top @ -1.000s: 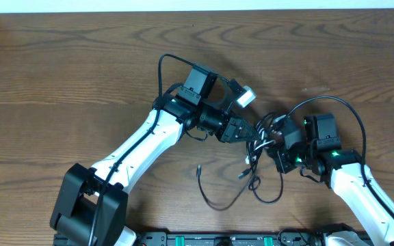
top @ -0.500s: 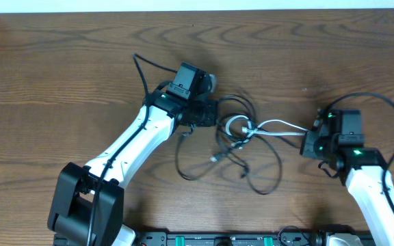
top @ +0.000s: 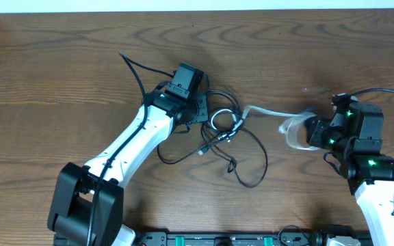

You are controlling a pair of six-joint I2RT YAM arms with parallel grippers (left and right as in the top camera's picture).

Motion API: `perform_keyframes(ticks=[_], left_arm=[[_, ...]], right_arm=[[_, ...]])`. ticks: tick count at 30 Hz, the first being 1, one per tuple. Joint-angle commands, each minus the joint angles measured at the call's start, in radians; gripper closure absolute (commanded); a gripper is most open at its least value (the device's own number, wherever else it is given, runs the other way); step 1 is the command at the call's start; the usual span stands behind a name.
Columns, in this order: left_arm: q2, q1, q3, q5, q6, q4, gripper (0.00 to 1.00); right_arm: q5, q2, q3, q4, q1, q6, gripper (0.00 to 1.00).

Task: Untangle cables

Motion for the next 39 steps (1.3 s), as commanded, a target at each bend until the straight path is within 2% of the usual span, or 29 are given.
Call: perform_keyframes(ticks=[1,5,10,16,18,23,28,34,39], left_arm=[[-0.006,0.006,0.004,-0.029,-0.015,-0.005,0.92],[-0.006,0.006,0.004,-0.028,-0.015,-0.005,0.92],[-0.006,0.006,0.004,0.051,-0.014,-0.003,0.92],[-0.006,0.006,0.004,0.223,0.049,0.015,0.92],[-0.006,0.006,0.004,0.341,0.093,0.036,0.92],[-0.006,0.006,0.004,0.612,0.218,0.106,0.92],[-0.006,0.006,0.004,0.709,0.292,0.117,0.92],[-0.006,0.006,0.004,0.962,0.510,0.117,0.92],[-0.006,0.006,0.004,0.990,0.557,0.117,0.92]], right_arm=[[-0.087,0.021,0.016,-0.023,-0.007,-0.010,0.44],[-0.198,0.043,0.016,-0.073,-0.003,-0.069,0.23],[-0.291,0.049,0.016,-0.097,0.019,-0.080,0.21],[-0.354,0.050,0.016,-0.076,0.072,-0.080,0.33],[-0.354,0.051,0.016,-0.074,0.089,-0.079,0.39],[-0.354,0.051,0.016,-0.074,0.116,-0.079,0.45],[-0.360,0.051,0.016,-0.074,0.124,-0.074,0.51],[-0.456,0.051,0.016,-0.055,0.129,-0.023,0.58],[-0.463,0.051,0.016,-0.008,0.129,0.090,0.67]])
